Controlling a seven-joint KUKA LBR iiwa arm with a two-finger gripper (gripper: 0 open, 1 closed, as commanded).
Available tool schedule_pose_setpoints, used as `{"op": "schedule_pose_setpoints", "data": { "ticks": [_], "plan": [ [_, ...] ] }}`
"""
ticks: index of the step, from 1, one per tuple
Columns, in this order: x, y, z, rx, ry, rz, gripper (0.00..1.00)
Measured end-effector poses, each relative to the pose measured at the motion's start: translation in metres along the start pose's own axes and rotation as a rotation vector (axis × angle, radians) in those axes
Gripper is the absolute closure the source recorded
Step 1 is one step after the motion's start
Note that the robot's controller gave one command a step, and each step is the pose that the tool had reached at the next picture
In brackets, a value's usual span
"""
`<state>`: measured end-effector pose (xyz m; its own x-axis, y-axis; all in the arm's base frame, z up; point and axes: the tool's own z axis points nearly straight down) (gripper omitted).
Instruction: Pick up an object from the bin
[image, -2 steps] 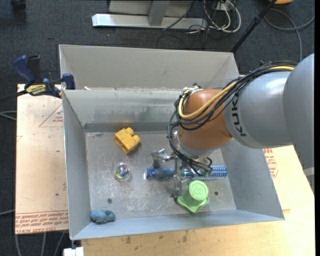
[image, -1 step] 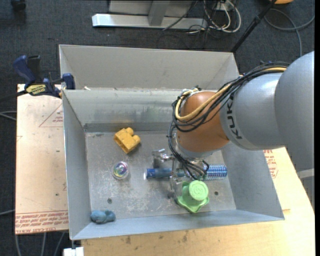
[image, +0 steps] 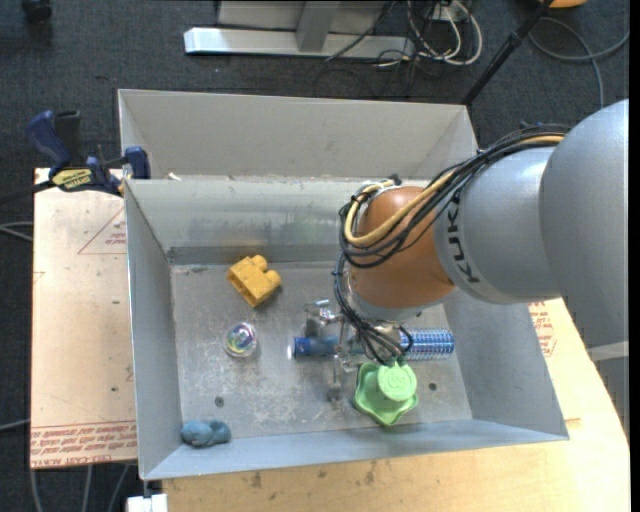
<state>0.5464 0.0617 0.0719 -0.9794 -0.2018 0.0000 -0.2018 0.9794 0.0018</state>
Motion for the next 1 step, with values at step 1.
{"op": "schedule_pose_setpoints", "data": {
  "ticks": [1],
  "plan": [
    [-0.0135, -0.0124, 0.0014, 0.0, -0.003, 0.173, 0.0]
  ]
}}
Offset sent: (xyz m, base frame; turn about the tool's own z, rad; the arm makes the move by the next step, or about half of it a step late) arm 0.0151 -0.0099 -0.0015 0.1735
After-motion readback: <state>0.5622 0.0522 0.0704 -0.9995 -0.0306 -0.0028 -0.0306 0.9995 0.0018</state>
